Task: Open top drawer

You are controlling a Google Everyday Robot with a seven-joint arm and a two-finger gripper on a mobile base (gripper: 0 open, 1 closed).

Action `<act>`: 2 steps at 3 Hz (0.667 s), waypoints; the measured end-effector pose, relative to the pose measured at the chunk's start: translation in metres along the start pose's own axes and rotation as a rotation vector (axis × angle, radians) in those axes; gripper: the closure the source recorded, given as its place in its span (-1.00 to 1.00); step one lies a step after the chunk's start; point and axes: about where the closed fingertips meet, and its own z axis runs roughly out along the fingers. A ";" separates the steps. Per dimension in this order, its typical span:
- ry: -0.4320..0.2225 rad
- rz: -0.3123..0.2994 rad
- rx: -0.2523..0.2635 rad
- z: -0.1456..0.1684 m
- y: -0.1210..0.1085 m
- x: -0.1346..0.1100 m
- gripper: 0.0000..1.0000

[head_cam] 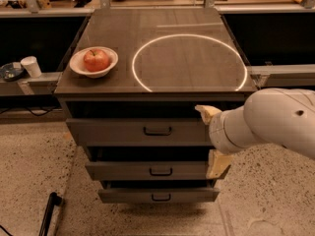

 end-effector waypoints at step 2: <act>0.024 0.055 -0.103 0.061 -0.006 0.024 -1.00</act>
Offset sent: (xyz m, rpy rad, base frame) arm 0.0566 -0.0131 -0.0878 -0.0305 0.1961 -0.0820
